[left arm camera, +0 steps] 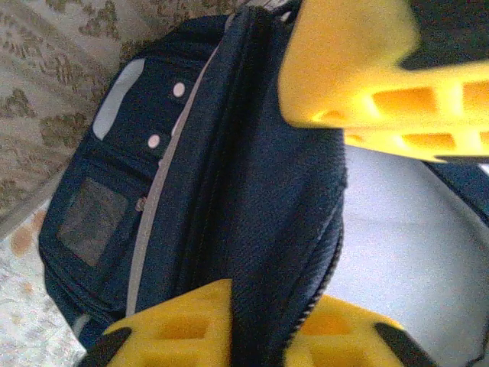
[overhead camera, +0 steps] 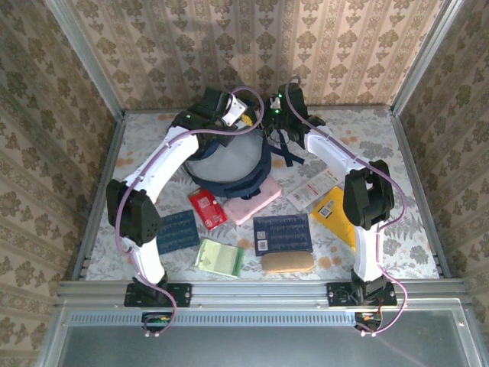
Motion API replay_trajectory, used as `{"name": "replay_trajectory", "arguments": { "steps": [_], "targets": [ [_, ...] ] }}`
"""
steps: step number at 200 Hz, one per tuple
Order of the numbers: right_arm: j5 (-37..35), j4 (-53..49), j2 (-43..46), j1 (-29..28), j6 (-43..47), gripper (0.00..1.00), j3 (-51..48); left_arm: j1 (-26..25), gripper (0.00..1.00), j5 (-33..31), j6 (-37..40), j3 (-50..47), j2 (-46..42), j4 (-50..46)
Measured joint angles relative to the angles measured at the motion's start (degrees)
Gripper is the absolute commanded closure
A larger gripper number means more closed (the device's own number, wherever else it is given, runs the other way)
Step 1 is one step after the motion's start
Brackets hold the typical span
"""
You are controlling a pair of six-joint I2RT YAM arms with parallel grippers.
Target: Pack the student bag
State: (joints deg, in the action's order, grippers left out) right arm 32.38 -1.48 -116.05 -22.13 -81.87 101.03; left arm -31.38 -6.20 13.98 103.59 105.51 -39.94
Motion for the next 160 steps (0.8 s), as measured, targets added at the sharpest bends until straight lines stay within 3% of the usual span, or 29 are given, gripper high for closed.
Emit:
{"name": "replay_trajectory", "arguments": {
  "steps": [14,24,35,67,117,160],
  "targets": [
    [0.0,0.0,0.2,0.0,0.0,0.99,-0.2,0.1,1.00,0.6,-0.2,1.2,0.6,-1.3],
    [0.0,0.0,0.2,0.1,0.1,0.82,-0.3,0.4,1.00,1.6,-0.5,2.6,1.3,-2.3],
    [-0.1,-0.1,0.3,0.2,0.2,0.71,-0.3,1.1,1.00,3.3,-1.5,4.0,2.1,-3.2],
    [-0.4,-1.0,1.7,0.7,4.0,0.52,-0.3,6.4,1.00,12.0,-9.4,4.8,2.4,-3.3],
    [-6.2,-10.8,9.7,0.8,19.5,0.54,-0.3,18.1,1.00,16.3,-26.3,5.7,0.8,-0.1],
    [-11.6,-15.9,16.0,0.1,30.1,0.57,-2.8,23.2,1.00,15.8,-34.7,11.3,0.8,1.6]
  ]
}}
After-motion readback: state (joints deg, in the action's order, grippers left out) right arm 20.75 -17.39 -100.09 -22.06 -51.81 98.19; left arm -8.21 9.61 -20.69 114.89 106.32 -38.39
